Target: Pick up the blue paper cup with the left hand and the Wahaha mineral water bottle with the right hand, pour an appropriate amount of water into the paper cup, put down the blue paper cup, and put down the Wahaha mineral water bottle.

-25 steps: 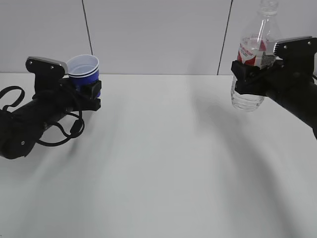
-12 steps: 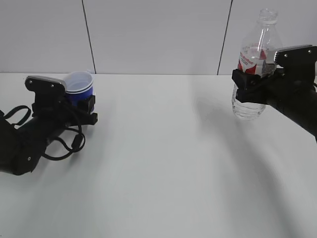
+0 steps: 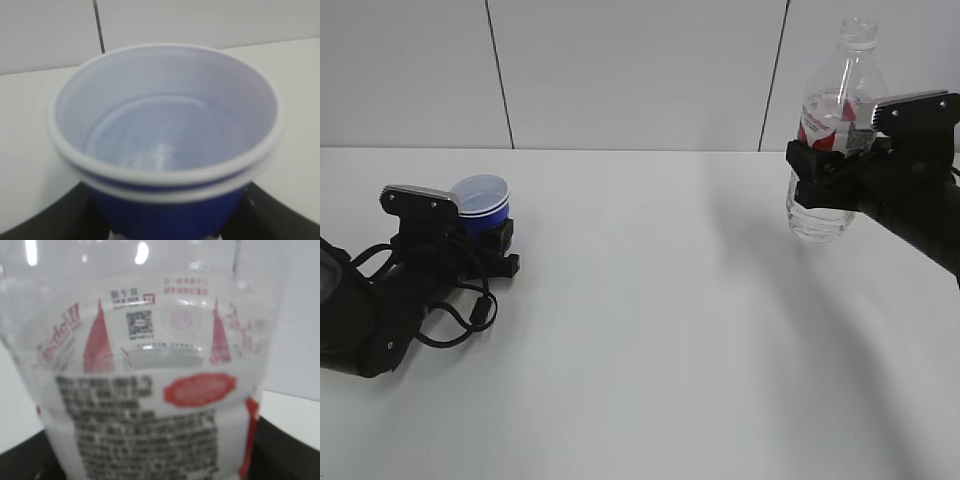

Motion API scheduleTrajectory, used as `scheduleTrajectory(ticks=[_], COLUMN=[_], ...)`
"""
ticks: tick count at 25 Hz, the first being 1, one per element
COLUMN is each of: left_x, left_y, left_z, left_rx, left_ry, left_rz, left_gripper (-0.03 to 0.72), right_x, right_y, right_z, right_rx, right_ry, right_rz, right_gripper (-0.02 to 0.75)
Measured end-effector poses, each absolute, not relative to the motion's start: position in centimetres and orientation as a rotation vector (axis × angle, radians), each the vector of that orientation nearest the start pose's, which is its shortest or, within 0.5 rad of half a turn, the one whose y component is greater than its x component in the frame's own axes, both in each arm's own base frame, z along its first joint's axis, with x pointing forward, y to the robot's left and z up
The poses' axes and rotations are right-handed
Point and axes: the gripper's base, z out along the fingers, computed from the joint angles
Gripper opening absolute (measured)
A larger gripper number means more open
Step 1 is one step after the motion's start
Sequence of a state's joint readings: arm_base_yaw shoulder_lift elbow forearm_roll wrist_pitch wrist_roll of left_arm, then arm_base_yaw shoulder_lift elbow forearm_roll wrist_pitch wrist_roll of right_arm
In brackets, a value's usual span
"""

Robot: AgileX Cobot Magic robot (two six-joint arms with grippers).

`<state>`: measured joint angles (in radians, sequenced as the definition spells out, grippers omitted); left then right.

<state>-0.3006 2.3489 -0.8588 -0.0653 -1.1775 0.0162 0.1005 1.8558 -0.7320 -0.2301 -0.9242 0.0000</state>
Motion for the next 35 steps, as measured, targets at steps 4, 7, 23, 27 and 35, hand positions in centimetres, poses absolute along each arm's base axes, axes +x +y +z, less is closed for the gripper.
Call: scheduleTrajectory(ticks=[4, 7, 23, 27, 35], left_x=[36.24, 36.28, 36.29, 36.19, 36.19], left_y=[-10.65, -10.67, -10.37, -10.29, -10.27], left_z=[3.26, 3.30, 3.04, 2.61, 2.60], left_rx=[0.218, 0.218, 0.187, 0.185, 0.183], left_ry=[1.784, 1.781, 1.799, 1.822, 1.824], left_rz=[-0.167, -0.167, -0.145, -0.139, -0.137], left_gripper=[0.438, 0.438, 0.513, 0.518, 0.521], right_x=[34.82, 34.82, 34.78, 34.76, 34.75], right_y=[5.23, 5.25, 5.36, 5.45, 5.44], right_z=[16.73, 16.74, 16.74, 16.72, 16.78], right_rx=[-0.347, -0.349, -0.367, -0.381, -0.381], right_ry=[1.659, 1.658, 1.654, 1.653, 1.651], right_rz=[0.127, 0.128, 0.132, 0.134, 0.134], right_gripper=[0.486, 0.486, 0.486, 0.486, 0.486])
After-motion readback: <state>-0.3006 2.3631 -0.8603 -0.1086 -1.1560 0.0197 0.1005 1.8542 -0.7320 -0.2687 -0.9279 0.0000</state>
